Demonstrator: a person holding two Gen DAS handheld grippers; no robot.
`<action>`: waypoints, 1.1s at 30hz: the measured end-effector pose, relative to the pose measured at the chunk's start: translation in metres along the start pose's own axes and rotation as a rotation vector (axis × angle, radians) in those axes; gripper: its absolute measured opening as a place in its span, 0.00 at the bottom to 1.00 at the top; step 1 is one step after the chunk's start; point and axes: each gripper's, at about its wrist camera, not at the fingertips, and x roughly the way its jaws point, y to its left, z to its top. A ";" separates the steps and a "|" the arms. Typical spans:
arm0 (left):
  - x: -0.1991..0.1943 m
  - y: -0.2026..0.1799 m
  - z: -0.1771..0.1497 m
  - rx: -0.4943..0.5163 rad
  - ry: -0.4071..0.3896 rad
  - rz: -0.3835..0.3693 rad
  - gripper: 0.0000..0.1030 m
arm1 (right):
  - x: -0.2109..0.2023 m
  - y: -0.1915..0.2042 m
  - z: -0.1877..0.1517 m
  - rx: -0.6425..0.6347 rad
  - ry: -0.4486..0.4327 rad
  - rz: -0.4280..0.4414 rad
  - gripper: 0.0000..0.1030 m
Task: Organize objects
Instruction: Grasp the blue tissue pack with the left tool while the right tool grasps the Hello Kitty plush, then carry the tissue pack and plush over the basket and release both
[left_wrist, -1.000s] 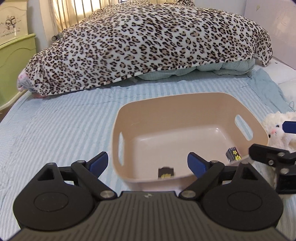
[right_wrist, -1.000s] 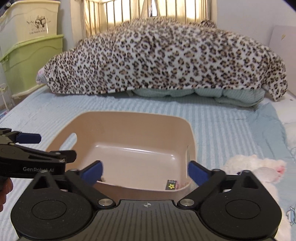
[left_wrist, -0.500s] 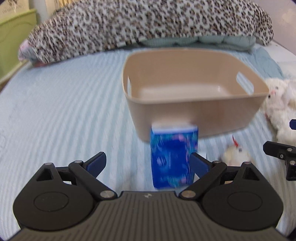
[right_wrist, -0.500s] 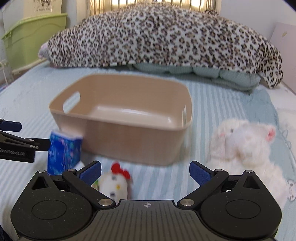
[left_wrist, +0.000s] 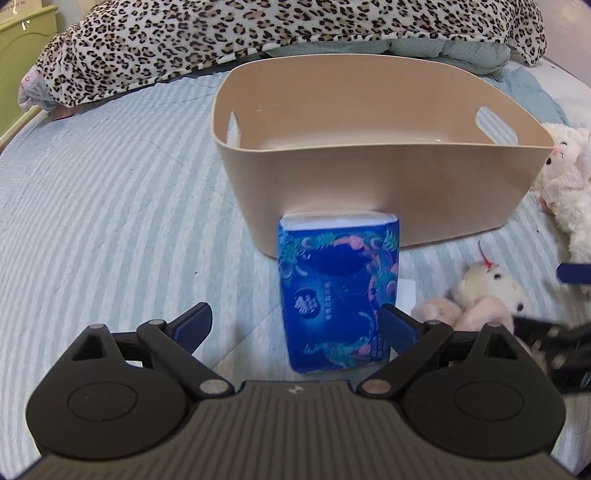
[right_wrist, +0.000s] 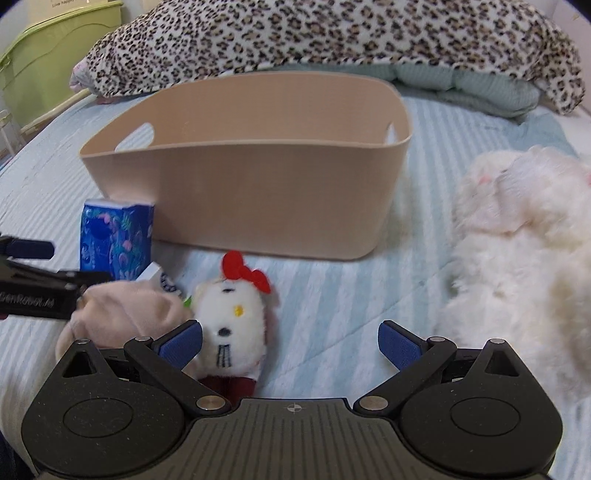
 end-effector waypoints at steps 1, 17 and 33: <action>0.002 -0.001 0.002 0.000 0.001 -0.006 0.94 | 0.003 0.002 0.000 -0.005 0.003 0.004 1.00; 0.030 -0.002 0.015 -0.078 0.049 -0.117 0.65 | 0.015 -0.004 0.000 0.141 0.069 0.173 0.43; -0.013 0.013 -0.001 -0.048 -0.004 -0.061 0.62 | -0.032 -0.020 -0.002 0.127 -0.047 0.120 0.35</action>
